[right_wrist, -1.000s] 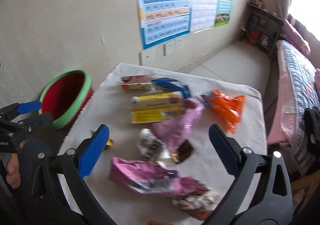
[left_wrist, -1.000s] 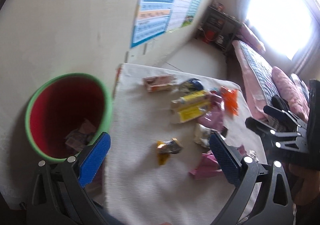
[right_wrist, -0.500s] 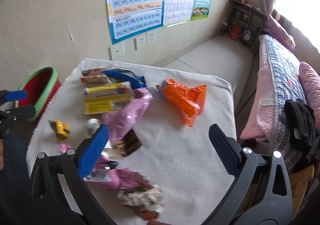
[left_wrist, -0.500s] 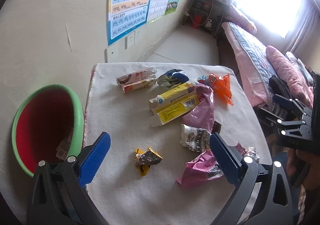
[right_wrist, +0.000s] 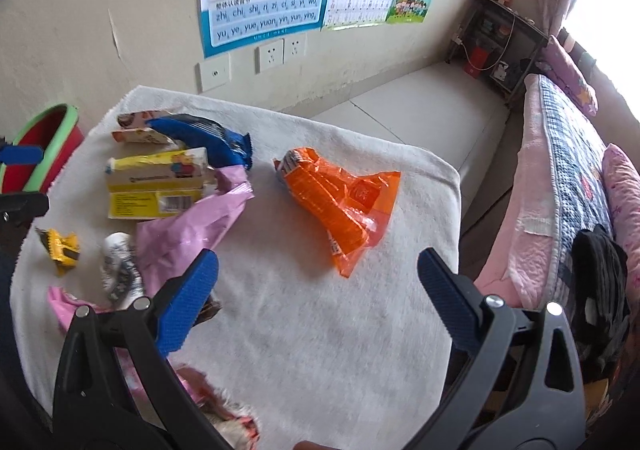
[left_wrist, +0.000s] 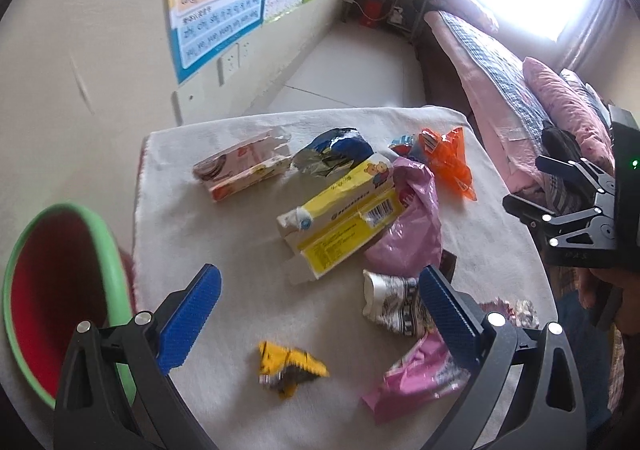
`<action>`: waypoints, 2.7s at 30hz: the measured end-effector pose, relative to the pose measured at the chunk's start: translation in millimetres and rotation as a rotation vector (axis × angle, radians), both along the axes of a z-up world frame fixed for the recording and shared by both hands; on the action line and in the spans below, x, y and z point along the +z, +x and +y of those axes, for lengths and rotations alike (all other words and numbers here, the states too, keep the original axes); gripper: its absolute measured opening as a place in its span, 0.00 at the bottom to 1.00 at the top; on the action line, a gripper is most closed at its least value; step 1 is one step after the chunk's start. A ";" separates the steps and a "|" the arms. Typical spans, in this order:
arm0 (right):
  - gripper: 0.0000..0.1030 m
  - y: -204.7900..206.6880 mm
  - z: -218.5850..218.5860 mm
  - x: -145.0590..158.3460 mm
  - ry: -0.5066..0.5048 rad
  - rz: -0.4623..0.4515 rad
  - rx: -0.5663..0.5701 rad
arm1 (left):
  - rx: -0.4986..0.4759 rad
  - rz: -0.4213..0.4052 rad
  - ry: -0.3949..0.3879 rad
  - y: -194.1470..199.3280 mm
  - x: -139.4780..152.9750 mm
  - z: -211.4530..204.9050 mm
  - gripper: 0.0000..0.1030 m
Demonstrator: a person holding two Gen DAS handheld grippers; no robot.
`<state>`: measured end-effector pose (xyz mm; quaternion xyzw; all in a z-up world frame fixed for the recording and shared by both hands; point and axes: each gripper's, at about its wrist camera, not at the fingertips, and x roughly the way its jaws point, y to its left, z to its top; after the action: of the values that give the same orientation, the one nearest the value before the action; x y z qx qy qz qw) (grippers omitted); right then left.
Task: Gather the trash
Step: 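Grasp the yellow box with the left tool while the right tool grasps the orange bag, then carry the yellow box and orange bag over the red bin and release both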
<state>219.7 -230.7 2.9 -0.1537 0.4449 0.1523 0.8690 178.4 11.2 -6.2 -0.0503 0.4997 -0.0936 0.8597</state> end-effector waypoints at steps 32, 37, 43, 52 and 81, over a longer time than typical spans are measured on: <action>0.28 59.3 8.1 -74.9 -0.126 0.031 0.046 | -0.217 0.166 -0.018 86.5 -64.5 -27.7 0.28; 0.28 47.7 0.1 -58.1 -0.085 0.018 0.019 | -0.209 0.150 -0.014 76.8 -56.0 -27.2 0.14; 0.28 30.2 -5.6 -38.3 -0.055 0.001 0.000 | -0.183 0.117 -0.031 59.3 -40.1 -29.6 0.14; 0.28 1.6 -7.2 -3.8 0.014 -0.028 -0.027 | -0.132 0.056 -0.019 24.5 -7.2 -28.1 0.14; 0.28 -74.9 22.2 56.1 0.094 -0.088 -0.042 | 0.028 -0.112 -0.031 -68.8 55.7 11.1 0.14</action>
<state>144.8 -208.6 59.0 -0.1098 0.4021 0.1477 0.8969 109.6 22.3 49.4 -0.0653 0.4487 -0.0918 0.8866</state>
